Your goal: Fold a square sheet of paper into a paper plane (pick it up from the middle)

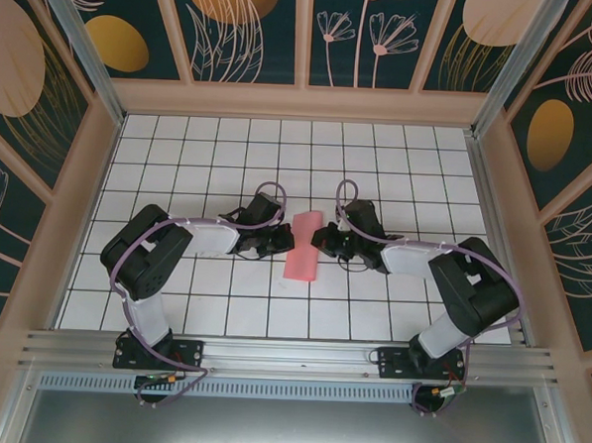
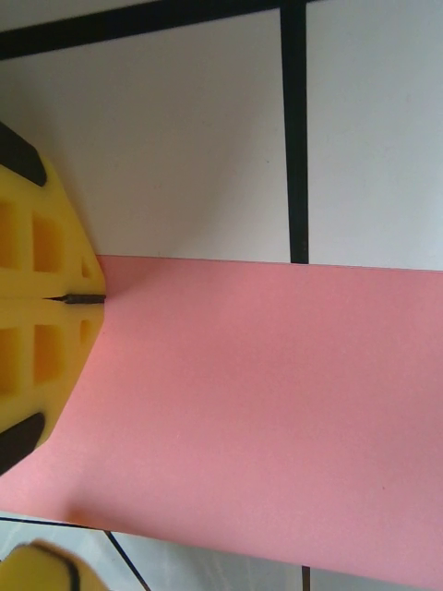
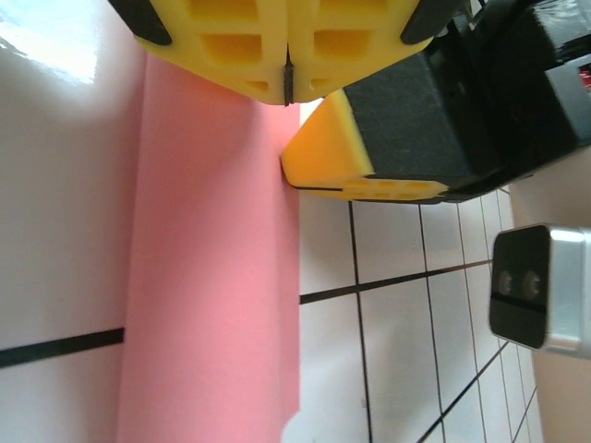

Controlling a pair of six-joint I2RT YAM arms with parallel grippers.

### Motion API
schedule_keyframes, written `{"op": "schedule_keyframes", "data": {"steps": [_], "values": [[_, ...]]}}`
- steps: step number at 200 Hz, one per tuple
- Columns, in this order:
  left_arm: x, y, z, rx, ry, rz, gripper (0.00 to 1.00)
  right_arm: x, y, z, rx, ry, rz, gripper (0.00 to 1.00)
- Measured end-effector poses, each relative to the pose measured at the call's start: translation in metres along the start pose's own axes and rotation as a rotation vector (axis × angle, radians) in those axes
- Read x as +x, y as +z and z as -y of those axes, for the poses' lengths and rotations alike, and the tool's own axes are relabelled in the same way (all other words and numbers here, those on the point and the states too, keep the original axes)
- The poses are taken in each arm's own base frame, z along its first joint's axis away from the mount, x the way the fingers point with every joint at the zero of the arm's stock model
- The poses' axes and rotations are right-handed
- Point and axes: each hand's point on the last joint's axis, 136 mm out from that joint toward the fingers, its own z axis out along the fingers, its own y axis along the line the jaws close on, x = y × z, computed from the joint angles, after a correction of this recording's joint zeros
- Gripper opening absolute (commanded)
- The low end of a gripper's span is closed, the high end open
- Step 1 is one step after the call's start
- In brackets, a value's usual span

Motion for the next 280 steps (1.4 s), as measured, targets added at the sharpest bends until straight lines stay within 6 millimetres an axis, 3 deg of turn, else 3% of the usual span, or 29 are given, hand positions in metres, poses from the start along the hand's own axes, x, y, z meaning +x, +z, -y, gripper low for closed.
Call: {"op": "schedule_keyframes", "data": {"steps": [80, 125, 196, 280], "values": [[0.000, 0.000, 0.000, 0.000, 0.000, 0.000, 0.00, 0.002, 0.003, -0.005, -0.042, -0.006, -0.019, 0.08], [0.000, 0.000, 0.000, 0.000, 0.005, 0.000, 0.00, 0.007, 0.010, 0.007, -0.014, 0.014, -0.046, 0.09], [0.000, 0.000, 0.000, -0.001, 0.008, 0.000, 0.00, 0.006, 0.011, 0.006, -0.007, 0.011, -0.046, 0.10], [0.000, 0.000, 0.000, -0.002, 0.009, 0.001, 0.00, 0.006, 0.012, 0.019, 0.033, 0.027, -0.039, 0.11]]}}
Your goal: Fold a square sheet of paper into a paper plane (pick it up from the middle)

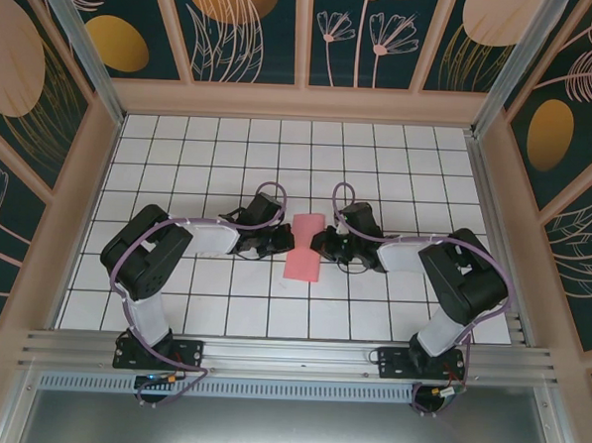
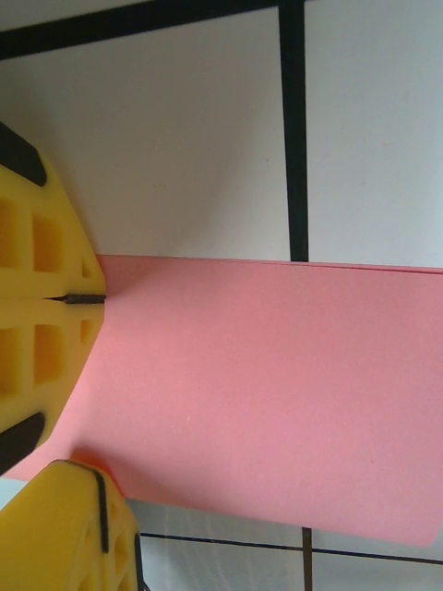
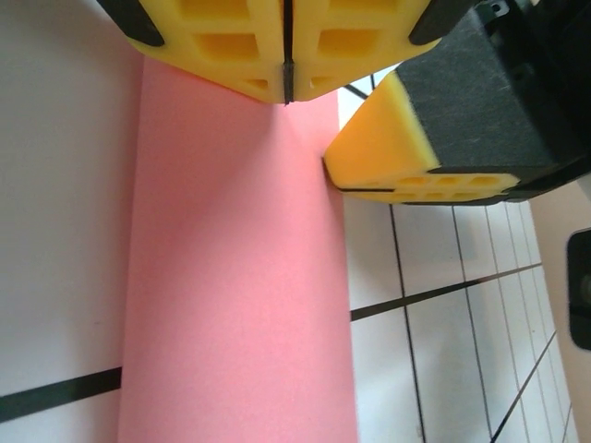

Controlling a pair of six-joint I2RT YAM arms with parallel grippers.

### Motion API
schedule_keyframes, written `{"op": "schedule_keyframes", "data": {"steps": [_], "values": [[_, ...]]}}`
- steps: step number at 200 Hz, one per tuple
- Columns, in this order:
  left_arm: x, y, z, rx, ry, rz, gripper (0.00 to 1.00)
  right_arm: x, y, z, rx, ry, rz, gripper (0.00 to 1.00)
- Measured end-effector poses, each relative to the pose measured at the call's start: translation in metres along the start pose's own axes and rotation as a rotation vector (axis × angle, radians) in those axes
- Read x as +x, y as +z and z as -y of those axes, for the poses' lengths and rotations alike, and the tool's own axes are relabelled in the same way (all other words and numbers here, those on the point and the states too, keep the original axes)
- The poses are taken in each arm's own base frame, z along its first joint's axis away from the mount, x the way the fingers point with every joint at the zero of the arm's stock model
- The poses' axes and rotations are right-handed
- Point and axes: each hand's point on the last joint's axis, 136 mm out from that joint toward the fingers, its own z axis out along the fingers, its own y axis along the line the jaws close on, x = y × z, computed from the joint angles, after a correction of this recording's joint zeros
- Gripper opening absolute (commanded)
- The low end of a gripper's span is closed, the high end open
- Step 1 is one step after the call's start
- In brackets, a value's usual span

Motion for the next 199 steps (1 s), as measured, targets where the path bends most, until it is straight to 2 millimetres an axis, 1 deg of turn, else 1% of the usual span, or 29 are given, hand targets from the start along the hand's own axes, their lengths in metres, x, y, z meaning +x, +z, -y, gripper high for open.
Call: {"op": "schedule_keyframes", "data": {"steps": [51, 131, 146, 182, 192, 199], "values": [[0.000, 0.000, 0.000, 0.000, 0.000, 0.001, 0.00, 0.007, 0.002, 0.018, 0.040, 0.022, -0.008, 0.13], [0.000, 0.000, 0.000, 0.002, 0.001, 0.002, 0.00, 0.007, -0.001, 0.016, 0.005, -0.007, 0.008, 0.14], [0.000, 0.000, 0.000, 0.003, 0.001, 0.003, 0.00, 0.007, -0.005, 0.012, -0.003, -0.017, 0.013, 0.14], [0.000, 0.000, 0.000, 0.004, 0.002, 0.003, 0.00, 0.001, -0.021, -0.017, -0.087, -0.061, 0.042, 0.13], [0.000, 0.000, 0.000, 0.004, 0.002, 0.004, 0.00, 0.001, -0.023, -0.020, -0.099, -0.065, 0.045, 0.13], [0.000, 0.000, 0.000, 0.004, 0.002, 0.004, 0.00, 0.003, -0.022, -0.018, -0.099, -0.063, 0.043, 0.13]]}}
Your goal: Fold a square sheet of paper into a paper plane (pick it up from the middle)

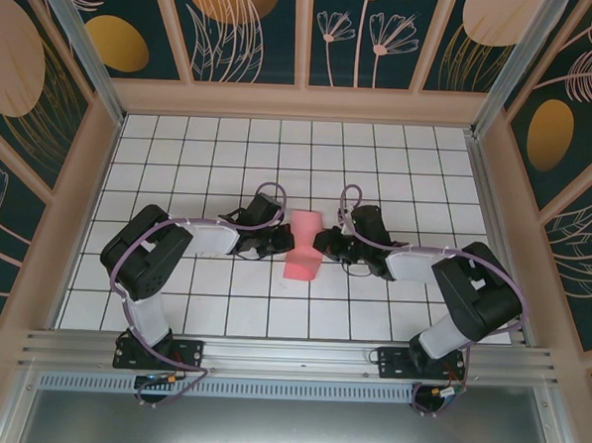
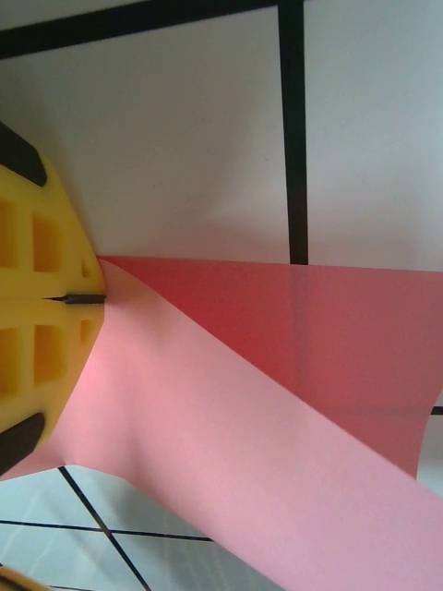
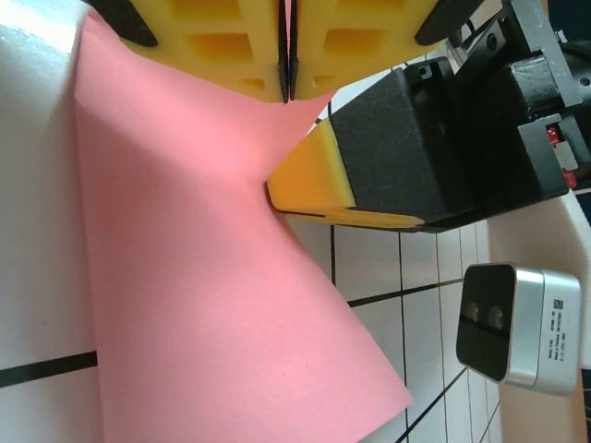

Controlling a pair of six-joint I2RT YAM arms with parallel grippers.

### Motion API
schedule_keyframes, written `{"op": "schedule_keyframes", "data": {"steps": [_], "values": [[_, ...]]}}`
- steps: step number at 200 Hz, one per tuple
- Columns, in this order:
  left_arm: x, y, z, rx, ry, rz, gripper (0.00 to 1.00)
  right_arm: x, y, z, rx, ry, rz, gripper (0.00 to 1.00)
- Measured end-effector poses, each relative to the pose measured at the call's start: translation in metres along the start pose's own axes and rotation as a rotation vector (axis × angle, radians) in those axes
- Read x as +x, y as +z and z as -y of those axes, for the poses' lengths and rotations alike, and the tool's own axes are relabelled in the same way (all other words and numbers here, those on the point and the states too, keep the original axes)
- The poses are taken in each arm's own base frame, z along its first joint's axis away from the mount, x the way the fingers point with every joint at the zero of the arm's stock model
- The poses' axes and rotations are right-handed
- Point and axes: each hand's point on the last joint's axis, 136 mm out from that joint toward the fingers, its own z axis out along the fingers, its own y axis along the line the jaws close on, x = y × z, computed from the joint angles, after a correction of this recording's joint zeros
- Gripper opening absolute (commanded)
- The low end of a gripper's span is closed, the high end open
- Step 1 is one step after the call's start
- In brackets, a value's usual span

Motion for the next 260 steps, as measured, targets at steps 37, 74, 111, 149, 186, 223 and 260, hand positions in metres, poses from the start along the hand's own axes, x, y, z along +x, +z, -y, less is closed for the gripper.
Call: {"op": "schedule_keyframes", "data": {"steps": [37, 74, 111, 149, 186, 223, 260], "values": [[0.000, 0.000, 0.000, 0.000, 0.000, 0.000, 0.00, 0.021, 0.002, 0.019, 0.016, 0.048, -0.050, 0.13], [0.000, 0.000, 0.000, 0.000, 0.000, 0.000, 0.00, 0.035, 0.010, 0.036, 0.054, 0.068, -0.092, 0.12], [0.000, 0.000, 0.000, 0.000, 0.000, 0.000, 0.00, 0.035, 0.010, 0.037, 0.064, 0.059, -0.081, 0.12], [0.000, 0.000, 0.000, 0.000, 0.000, 0.000, 0.00, 0.036, 0.006, 0.032, 0.072, 0.051, -0.077, 0.13], [0.000, 0.000, 0.000, 0.000, 0.000, 0.000, 0.00, 0.040, 0.005, 0.016, 0.042, 0.018, -0.083, 0.13], [0.000, 0.000, 0.000, 0.000, 0.000, 0.000, 0.00, 0.047, 0.006, 0.019, 0.050, 0.017, -0.098, 0.13], [0.000, 0.000, 0.000, -0.001, 0.001, 0.000, 0.00, 0.056, 0.006, 0.034, 0.071, 0.032, -0.106, 0.13]]}}
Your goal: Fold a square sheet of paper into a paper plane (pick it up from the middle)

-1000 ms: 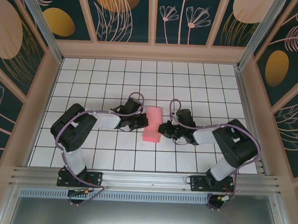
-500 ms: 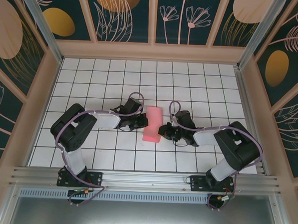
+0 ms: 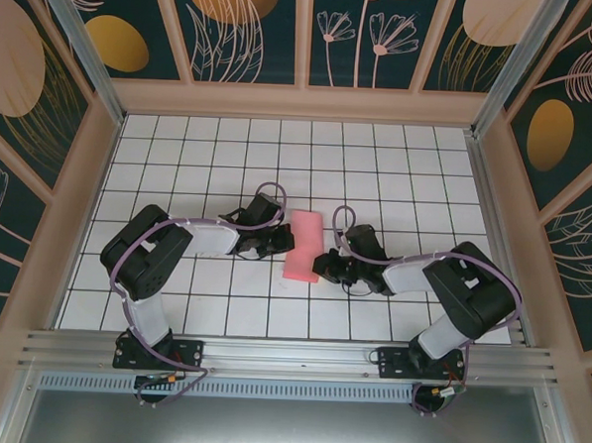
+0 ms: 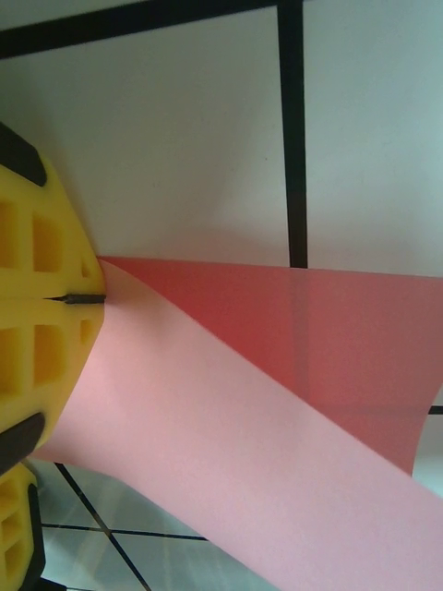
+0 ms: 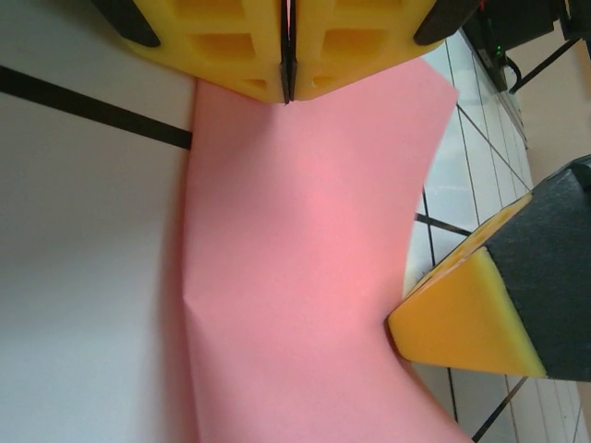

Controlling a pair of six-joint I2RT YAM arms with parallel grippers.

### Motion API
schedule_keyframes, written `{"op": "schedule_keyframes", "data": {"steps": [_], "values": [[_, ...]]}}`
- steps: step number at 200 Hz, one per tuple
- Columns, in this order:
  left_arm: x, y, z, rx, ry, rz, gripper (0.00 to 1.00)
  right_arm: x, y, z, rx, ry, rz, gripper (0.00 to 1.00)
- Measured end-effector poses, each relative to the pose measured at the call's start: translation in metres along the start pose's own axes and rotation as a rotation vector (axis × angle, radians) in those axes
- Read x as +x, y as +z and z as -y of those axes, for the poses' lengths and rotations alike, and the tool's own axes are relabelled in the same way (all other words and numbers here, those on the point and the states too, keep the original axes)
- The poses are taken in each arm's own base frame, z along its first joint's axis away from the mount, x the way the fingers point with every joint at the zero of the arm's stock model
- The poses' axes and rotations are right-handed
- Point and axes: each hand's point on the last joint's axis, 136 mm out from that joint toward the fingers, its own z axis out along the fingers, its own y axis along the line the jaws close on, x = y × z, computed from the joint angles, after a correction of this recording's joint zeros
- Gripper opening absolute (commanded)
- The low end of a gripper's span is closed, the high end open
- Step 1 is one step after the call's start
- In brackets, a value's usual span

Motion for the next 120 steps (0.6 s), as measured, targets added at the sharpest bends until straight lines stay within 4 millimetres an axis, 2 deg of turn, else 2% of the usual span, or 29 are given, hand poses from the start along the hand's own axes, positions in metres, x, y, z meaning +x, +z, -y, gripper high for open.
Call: {"op": "schedule_keyframes", "data": {"steps": [49, 91, 120], "values": [[0.000, 0.000, 0.000, 0.000, 0.007, 0.000, 0.00, 0.003, -0.003, -0.002, 0.005, 0.005, -0.004, 0.13], [0.000, 0.000, 0.000, 0.000, 0.008, 0.000, 0.00, 0.010, -0.006, -0.017, -0.023, -0.031, -0.015, 0.13], [0.000, 0.000, 0.000, 0.000, 0.008, 0.000, 0.00, 0.016, -0.003, -0.013, -0.011, -0.027, -0.029, 0.13]]}}
